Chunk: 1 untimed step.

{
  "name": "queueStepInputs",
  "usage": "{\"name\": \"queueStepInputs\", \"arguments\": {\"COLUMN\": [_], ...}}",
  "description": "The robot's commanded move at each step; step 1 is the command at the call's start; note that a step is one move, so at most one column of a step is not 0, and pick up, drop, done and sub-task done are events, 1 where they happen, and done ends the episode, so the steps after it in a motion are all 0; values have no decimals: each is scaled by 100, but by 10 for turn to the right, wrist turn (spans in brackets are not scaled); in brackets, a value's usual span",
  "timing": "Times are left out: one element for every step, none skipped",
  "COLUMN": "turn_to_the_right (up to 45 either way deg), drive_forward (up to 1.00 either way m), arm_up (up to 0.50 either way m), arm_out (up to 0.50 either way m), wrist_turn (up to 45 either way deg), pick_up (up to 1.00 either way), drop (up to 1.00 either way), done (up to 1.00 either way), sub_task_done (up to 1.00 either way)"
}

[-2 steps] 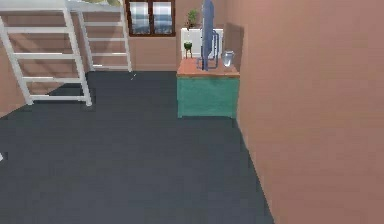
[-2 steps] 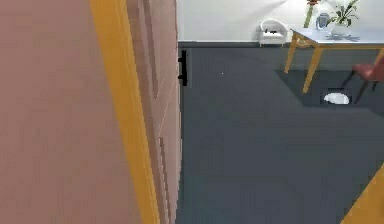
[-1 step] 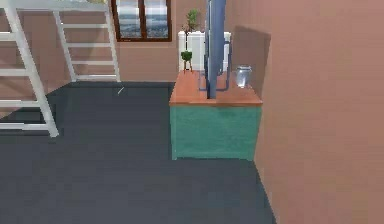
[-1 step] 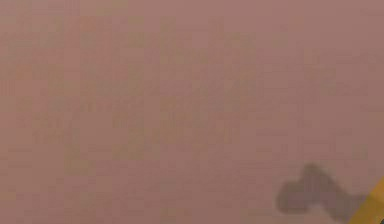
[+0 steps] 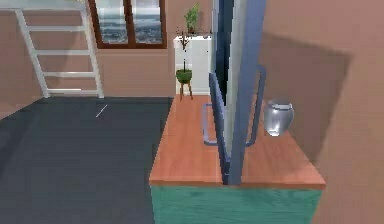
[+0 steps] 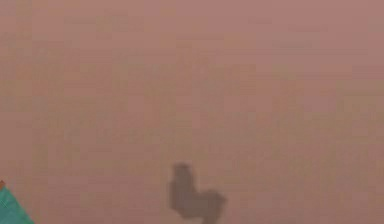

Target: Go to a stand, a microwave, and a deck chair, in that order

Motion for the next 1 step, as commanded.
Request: {"name": "queueStepInputs", "arguments": {"turn_to_the_right": [150], "drive_forward": [0], "arm_up": [0], "arm_out": [0], "wrist_turn": [0], "pick_up": [0], "drop": [0], "done": [0], "sub_task_done": [0]}}
